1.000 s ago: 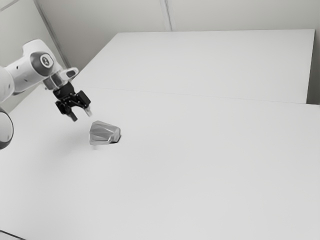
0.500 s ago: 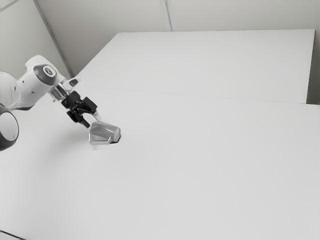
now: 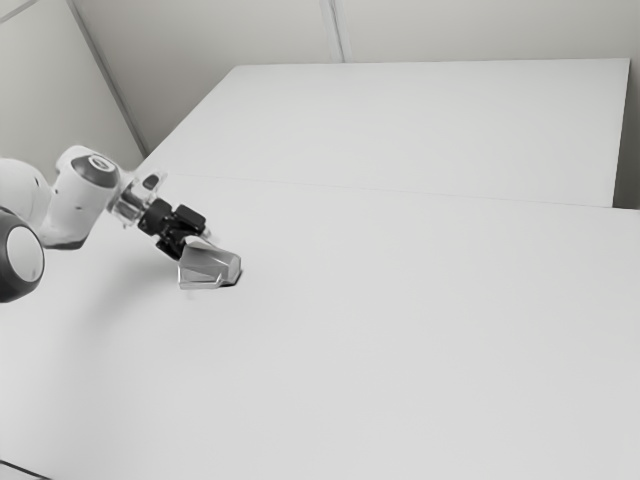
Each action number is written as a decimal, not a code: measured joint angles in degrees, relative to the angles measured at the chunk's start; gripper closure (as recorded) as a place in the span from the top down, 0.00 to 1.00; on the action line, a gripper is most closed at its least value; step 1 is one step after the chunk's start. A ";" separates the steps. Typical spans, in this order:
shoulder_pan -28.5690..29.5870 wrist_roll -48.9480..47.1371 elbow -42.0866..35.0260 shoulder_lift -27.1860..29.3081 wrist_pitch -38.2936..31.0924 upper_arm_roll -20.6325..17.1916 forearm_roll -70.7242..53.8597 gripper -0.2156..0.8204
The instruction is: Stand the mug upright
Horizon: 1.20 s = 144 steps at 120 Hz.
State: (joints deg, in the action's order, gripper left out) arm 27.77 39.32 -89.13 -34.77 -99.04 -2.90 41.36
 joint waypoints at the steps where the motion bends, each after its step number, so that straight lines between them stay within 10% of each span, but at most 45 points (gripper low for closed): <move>1: 0.05 0.12 -0.20 -0.01 0.00 0.00 0.32 0.75; 24: 0.35 2.43 -1.58 0.06 0.03 -0.10 4.14 0.32; 45: 0.39 3.94 -1.72 1.74 -0.86 -1.70 4.25 0.14; 144: -13.27 -5.15 -16.05 28.49 -3.47 -5.61 -22.39 0.04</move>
State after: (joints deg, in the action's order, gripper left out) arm 14.50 34.17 -105.18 -6.28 -102.51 -8.51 18.97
